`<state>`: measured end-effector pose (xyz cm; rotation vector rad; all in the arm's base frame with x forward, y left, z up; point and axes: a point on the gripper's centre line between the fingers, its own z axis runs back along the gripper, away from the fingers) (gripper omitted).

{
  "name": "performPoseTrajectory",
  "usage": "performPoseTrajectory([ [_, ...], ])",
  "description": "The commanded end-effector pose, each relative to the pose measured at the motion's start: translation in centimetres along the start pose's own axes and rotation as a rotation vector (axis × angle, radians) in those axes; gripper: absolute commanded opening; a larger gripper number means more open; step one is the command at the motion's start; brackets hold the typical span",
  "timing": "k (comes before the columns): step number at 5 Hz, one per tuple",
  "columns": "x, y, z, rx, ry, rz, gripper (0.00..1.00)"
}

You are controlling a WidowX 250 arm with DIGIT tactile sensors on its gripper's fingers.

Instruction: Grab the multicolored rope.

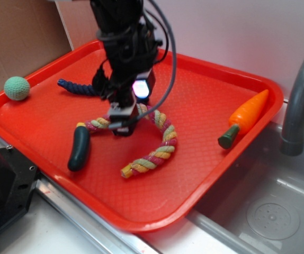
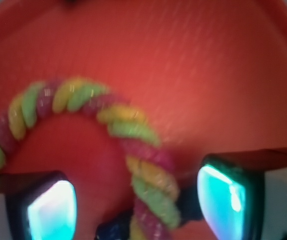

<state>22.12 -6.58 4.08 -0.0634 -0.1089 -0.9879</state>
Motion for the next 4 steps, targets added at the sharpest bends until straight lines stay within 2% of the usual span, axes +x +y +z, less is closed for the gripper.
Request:
performPoseTrajectory([
  [1,2.2,-0.4,-2.7,0.062,0.047,-0.013,0.92],
  [2,2.3,-0.5,-3.1,0.069,0.053,0.001,0.00],
  [3,2.1,-0.2,-1.1,0.089,0.027,0.053,0.00],
  [4,1.4,0.7,4.0,0.154,0.010,0.242,0.00],
])
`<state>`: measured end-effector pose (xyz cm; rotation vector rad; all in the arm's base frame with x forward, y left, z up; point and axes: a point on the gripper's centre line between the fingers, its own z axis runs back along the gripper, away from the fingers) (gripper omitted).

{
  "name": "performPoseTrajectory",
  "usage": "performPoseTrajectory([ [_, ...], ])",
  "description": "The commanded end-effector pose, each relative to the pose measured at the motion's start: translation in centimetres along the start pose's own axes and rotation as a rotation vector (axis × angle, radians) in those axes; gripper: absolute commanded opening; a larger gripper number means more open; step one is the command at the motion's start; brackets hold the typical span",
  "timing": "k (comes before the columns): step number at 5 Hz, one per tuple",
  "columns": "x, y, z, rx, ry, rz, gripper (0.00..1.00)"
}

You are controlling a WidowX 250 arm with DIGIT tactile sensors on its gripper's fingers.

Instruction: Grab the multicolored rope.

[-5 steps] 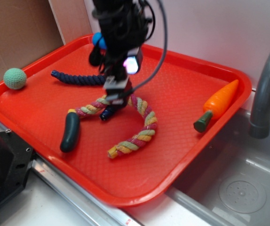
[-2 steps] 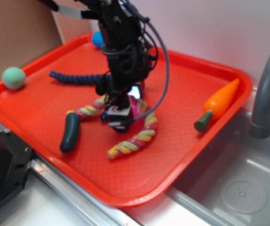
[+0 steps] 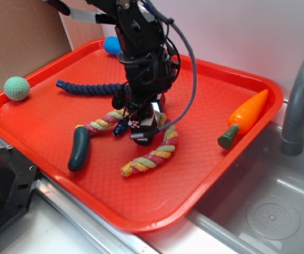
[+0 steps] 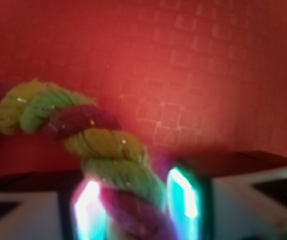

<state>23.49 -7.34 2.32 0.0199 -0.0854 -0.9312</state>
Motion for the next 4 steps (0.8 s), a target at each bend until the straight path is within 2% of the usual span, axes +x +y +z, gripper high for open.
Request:
performPoseTrajectory([
  [1,-3.2,2.1,11.0,0.178,-0.048,0.437,0.00],
  [2,-6.3,3.5,15.7,0.182,-0.053,0.690,0.00],
  [3,-8.5,3.7,17.1,0.226,-0.088,0.941,0.00],
  [4,-8.5,3.0,17.8,0.248,-0.048,1.188,0.00],
])
